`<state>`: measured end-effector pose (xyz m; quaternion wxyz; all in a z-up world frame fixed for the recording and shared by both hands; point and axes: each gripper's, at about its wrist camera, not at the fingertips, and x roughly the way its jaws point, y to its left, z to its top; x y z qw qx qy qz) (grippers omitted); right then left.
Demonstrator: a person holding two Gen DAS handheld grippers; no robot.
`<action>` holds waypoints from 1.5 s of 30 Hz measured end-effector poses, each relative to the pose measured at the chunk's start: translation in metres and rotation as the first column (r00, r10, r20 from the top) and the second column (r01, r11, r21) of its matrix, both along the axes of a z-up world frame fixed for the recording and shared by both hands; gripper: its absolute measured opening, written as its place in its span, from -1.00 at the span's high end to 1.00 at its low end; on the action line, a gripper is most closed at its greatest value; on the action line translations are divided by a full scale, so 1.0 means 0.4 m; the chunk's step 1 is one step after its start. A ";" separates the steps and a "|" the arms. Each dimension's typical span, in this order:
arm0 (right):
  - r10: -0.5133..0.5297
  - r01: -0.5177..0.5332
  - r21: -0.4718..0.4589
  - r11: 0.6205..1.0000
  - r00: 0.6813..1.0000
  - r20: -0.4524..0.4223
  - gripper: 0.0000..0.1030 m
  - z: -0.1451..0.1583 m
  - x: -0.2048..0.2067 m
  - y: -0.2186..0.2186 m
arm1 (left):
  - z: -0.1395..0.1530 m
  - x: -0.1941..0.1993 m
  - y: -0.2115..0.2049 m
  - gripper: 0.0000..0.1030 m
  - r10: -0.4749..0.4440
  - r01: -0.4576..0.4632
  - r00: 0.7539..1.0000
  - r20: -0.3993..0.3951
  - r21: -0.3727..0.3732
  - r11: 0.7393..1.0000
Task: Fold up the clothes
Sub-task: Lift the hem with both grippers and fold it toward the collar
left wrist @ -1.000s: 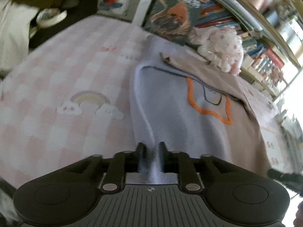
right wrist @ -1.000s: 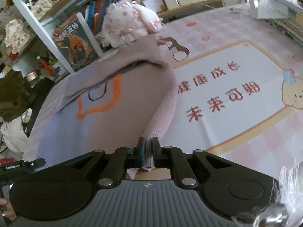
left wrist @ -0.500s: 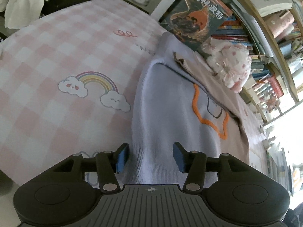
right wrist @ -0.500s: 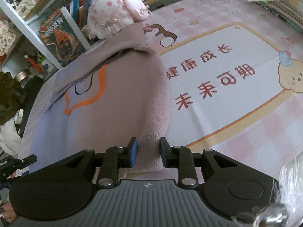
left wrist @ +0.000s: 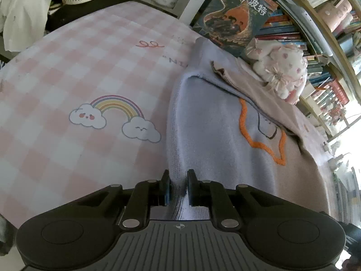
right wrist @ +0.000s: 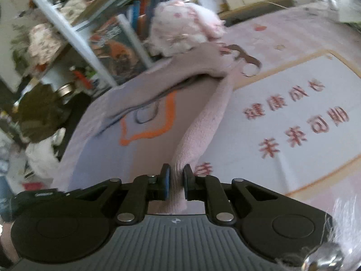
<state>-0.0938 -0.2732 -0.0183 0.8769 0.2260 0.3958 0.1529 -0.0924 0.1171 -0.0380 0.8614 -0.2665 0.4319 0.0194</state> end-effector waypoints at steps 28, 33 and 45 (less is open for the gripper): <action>-0.084 0.092 0.041 0.995 0.982 -0.169 0.82 -0.044 -0.075 -0.108 | 0.013 -0.090 -0.051 0.90 -0.022 0.020 0.999 -0.033 -0.054 0.998; -0.063 0.076 0.065 0.995 0.981 -0.181 0.82 -0.046 -0.121 -0.142 | 0.017 -0.139 -0.064 0.90 0.017 -0.021 0.999 -0.042 -0.108 0.994; -0.024 0.048 0.115 0.992 0.979 -0.200 0.82 -0.056 -0.196 -0.205 | 0.017 -0.226 -0.108 0.90 0.075 -0.081 0.996 -0.055 -0.121 0.989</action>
